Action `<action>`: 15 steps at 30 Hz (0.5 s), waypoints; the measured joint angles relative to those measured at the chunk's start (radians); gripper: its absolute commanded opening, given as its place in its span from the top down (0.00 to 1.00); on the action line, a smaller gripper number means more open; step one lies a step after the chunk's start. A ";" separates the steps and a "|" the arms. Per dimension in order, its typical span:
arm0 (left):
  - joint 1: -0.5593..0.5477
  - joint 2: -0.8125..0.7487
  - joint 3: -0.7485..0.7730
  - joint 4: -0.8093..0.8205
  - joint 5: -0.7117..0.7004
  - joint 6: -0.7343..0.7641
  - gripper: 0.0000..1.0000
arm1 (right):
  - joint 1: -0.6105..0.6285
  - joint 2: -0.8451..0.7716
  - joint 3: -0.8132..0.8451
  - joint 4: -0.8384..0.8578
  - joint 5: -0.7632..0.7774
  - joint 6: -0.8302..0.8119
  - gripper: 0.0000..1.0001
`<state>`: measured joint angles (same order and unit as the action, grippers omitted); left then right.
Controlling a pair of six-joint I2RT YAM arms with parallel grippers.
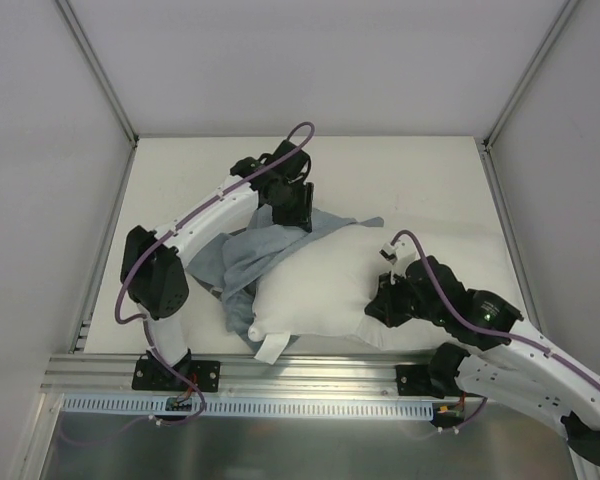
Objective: Remove the pillowcase from the pillow
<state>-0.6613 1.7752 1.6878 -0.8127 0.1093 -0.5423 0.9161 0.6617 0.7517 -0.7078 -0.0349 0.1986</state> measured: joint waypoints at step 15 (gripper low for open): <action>0.249 -0.080 0.033 -0.051 -0.051 0.005 1.00 | 0.004 -0.269 -0.003 -0.129 0.277 0.069 0.99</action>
<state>-0.4126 1.6955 1.7206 -0.8635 0.0582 -0.5369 0.9203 0.3931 0.7490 -0.8368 0.2417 0.2672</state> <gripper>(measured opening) 0.009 0.030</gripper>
